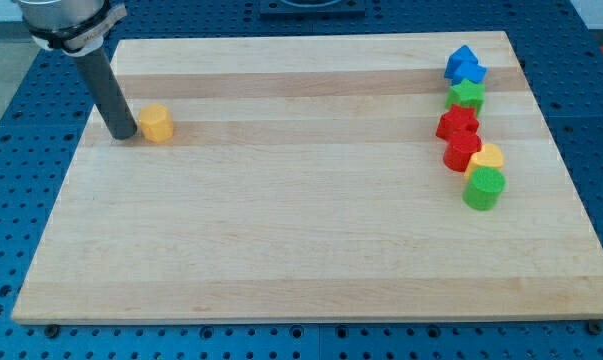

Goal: Push the yellow hexagon up a bit

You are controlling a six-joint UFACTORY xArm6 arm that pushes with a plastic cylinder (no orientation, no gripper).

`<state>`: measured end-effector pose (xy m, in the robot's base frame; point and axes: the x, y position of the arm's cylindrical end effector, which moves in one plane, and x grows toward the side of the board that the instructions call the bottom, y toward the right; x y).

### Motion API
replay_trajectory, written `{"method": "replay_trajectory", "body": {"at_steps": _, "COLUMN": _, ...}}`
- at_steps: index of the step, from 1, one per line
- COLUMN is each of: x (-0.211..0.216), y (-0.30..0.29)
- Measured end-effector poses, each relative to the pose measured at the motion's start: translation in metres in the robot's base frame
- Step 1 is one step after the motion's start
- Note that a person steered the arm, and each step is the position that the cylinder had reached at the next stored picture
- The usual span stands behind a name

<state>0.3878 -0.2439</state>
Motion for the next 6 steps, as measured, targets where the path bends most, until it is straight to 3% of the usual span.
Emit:
{"method": "replay_trajectory", "body": {"at_steps": 2, "x": 0.024, "y": 0.004}}
{"method": "replay_trajectory", "body": {"at_steps": 5, "x": -0.033, "y": 0.039}}
{"method": "replay_trajectory", "body": {"at_steps": 6, "x": -0.025, "y": 0.039}}
